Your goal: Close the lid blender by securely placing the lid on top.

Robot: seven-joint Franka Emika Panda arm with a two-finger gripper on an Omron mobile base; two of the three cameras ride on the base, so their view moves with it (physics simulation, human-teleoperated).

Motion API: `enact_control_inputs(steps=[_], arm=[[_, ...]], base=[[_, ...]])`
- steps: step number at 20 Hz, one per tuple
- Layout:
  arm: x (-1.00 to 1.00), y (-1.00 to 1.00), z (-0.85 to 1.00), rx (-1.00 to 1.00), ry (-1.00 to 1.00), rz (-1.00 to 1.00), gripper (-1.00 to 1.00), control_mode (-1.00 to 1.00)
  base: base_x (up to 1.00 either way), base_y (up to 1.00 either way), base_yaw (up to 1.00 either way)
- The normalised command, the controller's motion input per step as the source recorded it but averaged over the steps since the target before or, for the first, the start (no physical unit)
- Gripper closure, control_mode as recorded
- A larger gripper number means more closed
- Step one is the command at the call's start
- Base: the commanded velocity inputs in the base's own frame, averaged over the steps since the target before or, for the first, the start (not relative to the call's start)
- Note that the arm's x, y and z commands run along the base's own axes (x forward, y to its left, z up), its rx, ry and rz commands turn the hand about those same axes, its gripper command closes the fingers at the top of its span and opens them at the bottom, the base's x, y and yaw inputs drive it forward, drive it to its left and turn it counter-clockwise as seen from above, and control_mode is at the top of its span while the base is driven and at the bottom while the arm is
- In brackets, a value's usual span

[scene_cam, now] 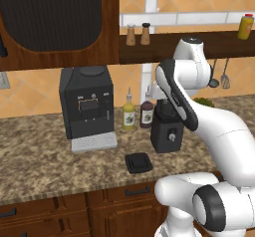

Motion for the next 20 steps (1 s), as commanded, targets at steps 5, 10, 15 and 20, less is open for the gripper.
enact_control_inputs(steps=[5,10,15,20], arm=[[-0.09,0.03,-0.14,0.00,0.00,0.00,-1.00,-1.00],[-0.19,0.17,-0.16,0.00,0.00,0.00,-1.00,-1.00],[-0.19,0.32,-0.26,-0.03,0.02,0.00,-1.00,-1.00],[-0.06,0.31,-0.24,-0.02,0.06,0.00,-1.00,-1.00]], base=[[0.00,0.00,0.00],[0.00,0.00,0.00],[0.00,0.00,0.00],[0.00,0.00,0.00]])
